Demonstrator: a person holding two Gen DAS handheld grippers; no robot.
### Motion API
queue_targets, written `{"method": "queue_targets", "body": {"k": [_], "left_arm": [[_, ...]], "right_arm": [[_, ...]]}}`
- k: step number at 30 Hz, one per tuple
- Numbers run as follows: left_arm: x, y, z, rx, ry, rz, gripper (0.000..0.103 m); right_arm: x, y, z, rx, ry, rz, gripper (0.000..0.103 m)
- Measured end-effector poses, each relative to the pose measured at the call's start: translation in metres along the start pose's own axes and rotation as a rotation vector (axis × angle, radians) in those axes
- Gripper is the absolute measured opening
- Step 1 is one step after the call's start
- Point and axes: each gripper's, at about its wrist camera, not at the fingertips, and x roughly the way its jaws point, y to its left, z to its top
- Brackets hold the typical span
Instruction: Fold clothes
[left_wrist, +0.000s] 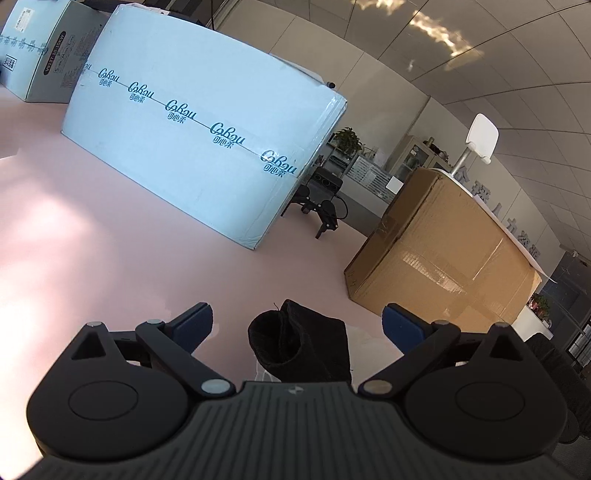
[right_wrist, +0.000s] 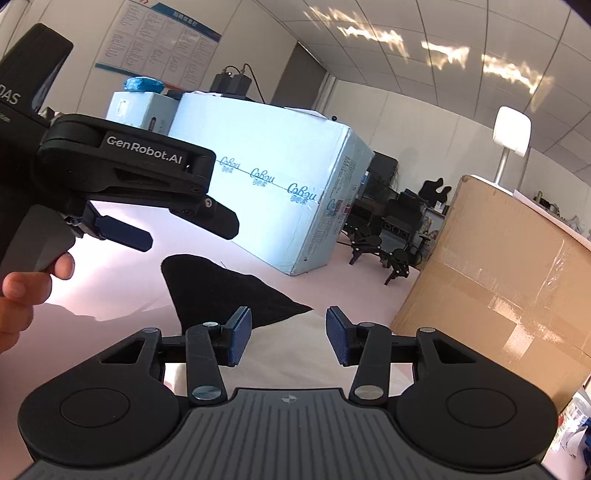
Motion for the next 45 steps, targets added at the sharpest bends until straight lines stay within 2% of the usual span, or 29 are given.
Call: {"method": "queue_targets", "body": {"k": [1, 3, 6, 9, 13, 16, 18, 20, 21, 22, 23, 25, 26, 28, 30, 32, 34, 37, 40, 41, 43, 45], "left_arm": [[0.001, -0.003, -0.001, 0.014, 0.005, -0.006, 0.099], [0.002, -0.016, -0.005, 0.094, -0.02, 0.0, 0.099], [0.003, -0.028, -0.01, 0.169, -0.055, 0.052, 0.099], [0.011, -0.028, -0.009, 0.172, -0.024, 0.09, 0.099], [0.025, -0.017, -0.005, 0.108, 0.039, 0.134, 0.099], [0.032, -0.009, -0.006, 0.082, 0.082, 0.162, 0.099], [0.035, -0.011, -0.009, 0.119, 0.093, 0.197, 0.099], [0.032, -0.017, -0.015, 0.176, 0.078, 0.235, 0.099], [0.031, -0.021, -0.019, 0.207, 0.066, 0.252, 0.099], [0.031, -0.024, -0.022, 0.235, 0.063, 0.261, 0.099], [0.032, -0.027, -0.024, 0.254, 0.067, 0.263, 0.099], [0.035, -0.028, -0.026, 0.273, 0.091, 0.26, 0.099], [0.037, -0.029, -0.027, 0.281, 0.104, 0.259, 0.099], [0.039, -0.031, -0.028, 0.293, 0.12, 0.26, 0.098], [0.04, -0.033, -0.03, 0.308, 0.133, 0.263, 0.093], [0.042, -0.035, -0.031, 0.325, 0.152, 0.269, 0.08], [0.044, -0.037, -0.033, 0.339, 0.167, 0.277, 0.074], [0.043, -0.039, -0.034, 0.345, 0.179, 0.268, 0.059], [0.046, -0.04, -0.035, 0.35, 0.198, 0.281, 0.052], [0.047, -0.04, -0.036, 0.351, 0.204, 0.284, 0.048], [0.046, -0.04, -0.036, 0.344, 0.212, 0.274, 0.042], [0.044, -0.039, -0.035, 0.331, 0.219, 0.256, 0.036]], "right_arm": [[0.005, -0.001, -0.002, 0.011, 0.01, 0.013, 0.024], [0.014, -0.004, -0.007, 0.036, 0.032, 0.042, 0.021], [0.026, -0.005, -0.017, 0.081, 0.089, 0.119, 0.016], [0.029, -0.001, -0.023, 0.06, 0.119, 0.152, 0.015], [0.035, 0.006, -0.034, 0.021, 0.179, 0.185, 0.015], [0.031, 0.005, -0.036, 0.028, 0.182, 0.199, 0.015], [0.023, -0.001, -0.035, 0.07, 0.167, 0.192, 0.016], [0.01, -0.012, -0.033, 0.138, 0.131, 0.187, 0.031], [0.0, -0.021, -0.032, 0.18, 0.092, 0.183, 0.047], [-0.011, -0.03, -0.032, 0.216, 0.047, 0.165, 0.054], [-0.02, -0.037, -0.032, 0.235, 0.013, 0.136, 0.057], [-0.04, -0.054, -0.037, 0.273, -0.056, 0.052, 0.073], [-0.048, -0.063, -0.04, 0.295, -0.084, 0.007, 0.078], [-0.053, -0.085, -0.053, 0.374, -0.071, -0.077, 0.082], [-0.043, -0.109, -0.071, 0.502, 0.022, -0.085, 0.082], [-0.034, -0.124, -0.079, 0.622, 0.083, -0.042, 0.081], [-0.025, -0.137, -0.087, 0.731, 0.139, 0.0, 0.079], [-0.023, -0.133, -0.086, 0.73, 0.153, 0.019, 0.079], [-0.021, -0.126, -0.084, 0.678, 0.169, -0.028, 0.077], [-0.017, -0.125, -0.086, 0.68, 0.179, -0.022, 0.073], [-0.01, -0.127, -0.09, 0.71, 0.21, 0.023, 0.049], [-0.008, -0.131, -0.093, 0.747, 0.222, 0.058, 0.037]]}}
